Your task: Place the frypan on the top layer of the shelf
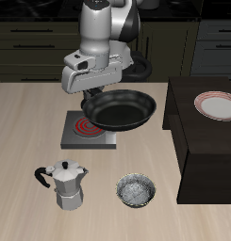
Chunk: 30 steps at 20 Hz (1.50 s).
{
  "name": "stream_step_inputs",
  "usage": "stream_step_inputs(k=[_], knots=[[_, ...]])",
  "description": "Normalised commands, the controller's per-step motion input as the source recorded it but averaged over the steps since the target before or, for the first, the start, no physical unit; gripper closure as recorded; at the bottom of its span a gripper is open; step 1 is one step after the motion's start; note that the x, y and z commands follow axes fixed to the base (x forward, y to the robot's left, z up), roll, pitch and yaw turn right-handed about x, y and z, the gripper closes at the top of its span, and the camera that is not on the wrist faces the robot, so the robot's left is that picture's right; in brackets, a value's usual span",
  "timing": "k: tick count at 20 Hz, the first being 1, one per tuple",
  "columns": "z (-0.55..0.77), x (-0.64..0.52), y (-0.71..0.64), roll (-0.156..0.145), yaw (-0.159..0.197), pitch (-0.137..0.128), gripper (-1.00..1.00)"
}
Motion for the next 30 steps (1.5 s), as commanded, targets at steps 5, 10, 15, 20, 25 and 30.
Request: stream_step_inputs(k=[5, 10, 15, 20, 25, 30], knots=[[0.01, 0.01, -0.15, 0.0, 0.099, -0.029, 1.0], [0.05, 0.09, -0.16, -0.003, 0.117, -0.053, 1.0], [0.06, -0.02, -0.04, 0.025, 0.13, -0.057, 1.0], [0.04, -0.02, -0.05, -0.001, 0.117, -0.051, 1.0], [-0.02, 0.03, 0.0, -0.002, 0.023, 0.005, 1.0], [0.02, 0.01, 0.03, -0.001, 0.03, 0.012, 1.0]])
